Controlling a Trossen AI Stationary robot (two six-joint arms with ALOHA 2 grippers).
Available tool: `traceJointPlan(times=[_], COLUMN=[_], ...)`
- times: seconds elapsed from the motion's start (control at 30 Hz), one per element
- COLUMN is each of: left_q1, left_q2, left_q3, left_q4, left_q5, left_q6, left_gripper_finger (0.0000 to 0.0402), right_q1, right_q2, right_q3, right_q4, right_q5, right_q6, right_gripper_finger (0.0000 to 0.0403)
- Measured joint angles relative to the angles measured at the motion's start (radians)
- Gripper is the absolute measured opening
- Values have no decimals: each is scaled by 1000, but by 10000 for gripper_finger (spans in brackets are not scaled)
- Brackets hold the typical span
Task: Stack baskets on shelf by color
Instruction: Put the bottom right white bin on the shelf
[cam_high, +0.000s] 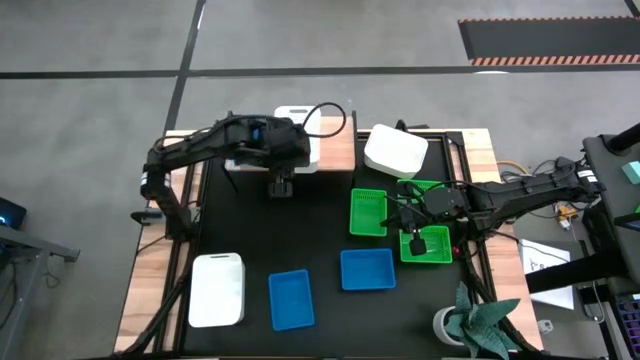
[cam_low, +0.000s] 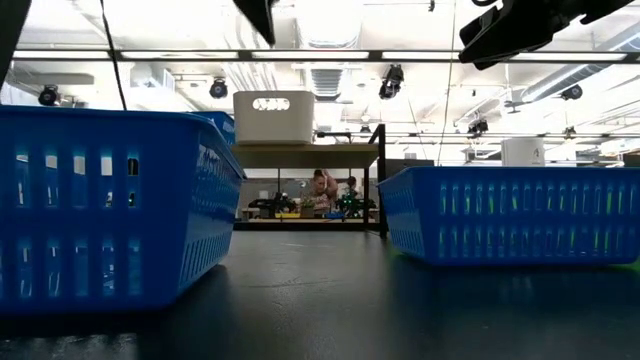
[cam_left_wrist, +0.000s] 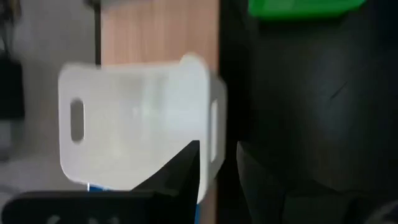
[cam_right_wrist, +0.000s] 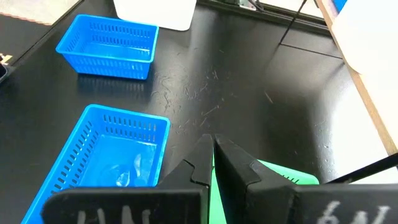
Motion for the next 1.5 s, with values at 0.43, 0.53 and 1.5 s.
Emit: traceJointPlan(times=[0.43, 0.53, 1.5], left_q1=[-168, -160, 13], left_q2=[-11, -9, -9], left_q3=[-181, -270, -423], left_q4=[161, 231, 349], left_q5=[70, 70, -274], left_q6=[-27, -22, 24], left_gripper_finger=[4, 1, 1], right_q1=[0, 0, 0], right_q2=[11, 24, 33], right_q3=[0, 0, 0], right_q4=[-1, -1, 0], right_q5=[0, 0, 0], right_q6=[35, 34, 24], right_gripper_finger=[9, 9, 9])
